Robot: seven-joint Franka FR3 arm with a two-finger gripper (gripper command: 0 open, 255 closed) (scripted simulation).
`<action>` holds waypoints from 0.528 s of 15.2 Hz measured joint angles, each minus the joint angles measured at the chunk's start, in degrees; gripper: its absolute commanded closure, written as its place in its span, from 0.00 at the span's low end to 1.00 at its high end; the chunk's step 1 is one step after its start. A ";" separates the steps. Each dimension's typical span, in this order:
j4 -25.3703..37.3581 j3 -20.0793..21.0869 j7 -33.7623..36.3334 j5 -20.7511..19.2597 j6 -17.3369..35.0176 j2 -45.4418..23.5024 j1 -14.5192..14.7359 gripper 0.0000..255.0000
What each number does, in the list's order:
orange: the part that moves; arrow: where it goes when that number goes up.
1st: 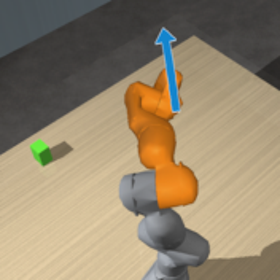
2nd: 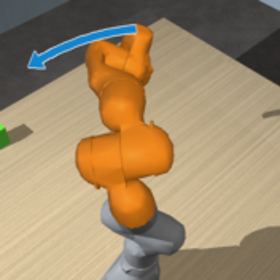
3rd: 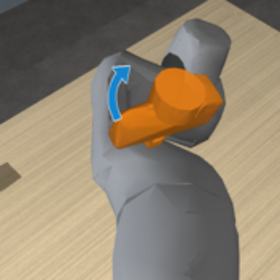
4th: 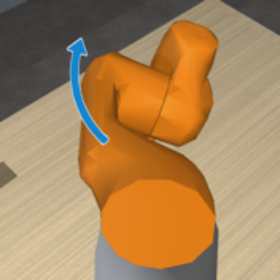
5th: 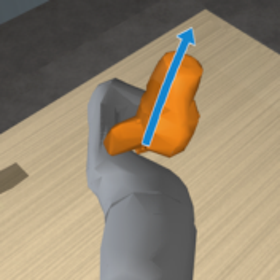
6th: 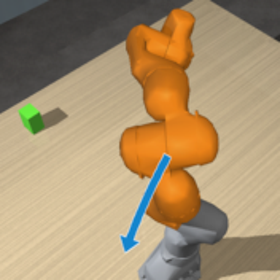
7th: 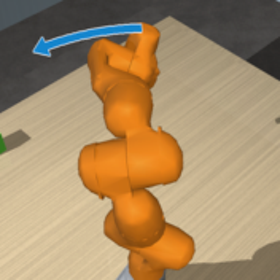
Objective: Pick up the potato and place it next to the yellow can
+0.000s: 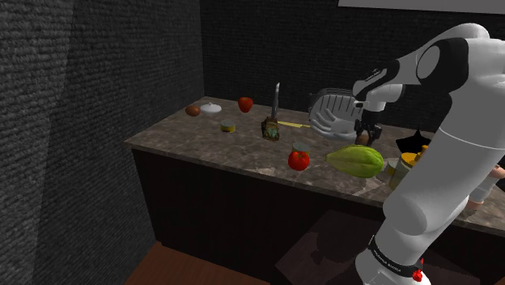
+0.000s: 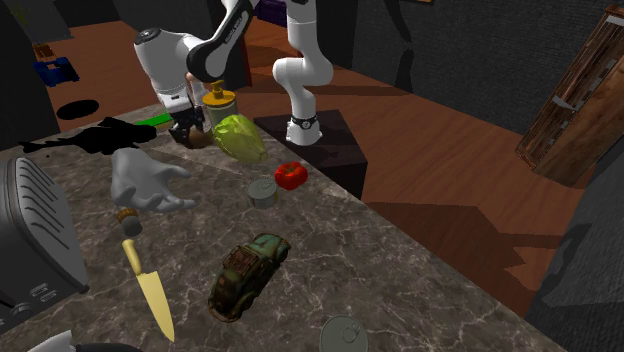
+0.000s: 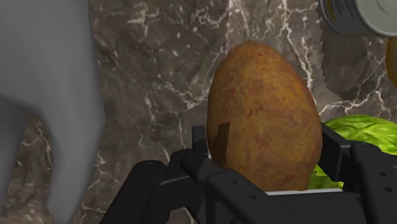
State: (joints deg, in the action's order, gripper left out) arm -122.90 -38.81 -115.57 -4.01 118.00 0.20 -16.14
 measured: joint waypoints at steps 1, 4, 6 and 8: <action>-0.45 -0.02 -0.12 0.22 0.73 -0.35 -0.02 1.00; -1.39 -0.13 -0.90 1.36 3.04 -2.06 -0.18 1.00; -2.22 -0.03 -1.05 1.94 4.53 -2.89 -0.14 1.00; -2.93 -0.08 -1.68 2.66 6.07 -3.92 -0.34 1.00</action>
State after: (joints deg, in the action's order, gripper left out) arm -125.83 -38.89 -117.25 -1.35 124.07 -3.72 -16.47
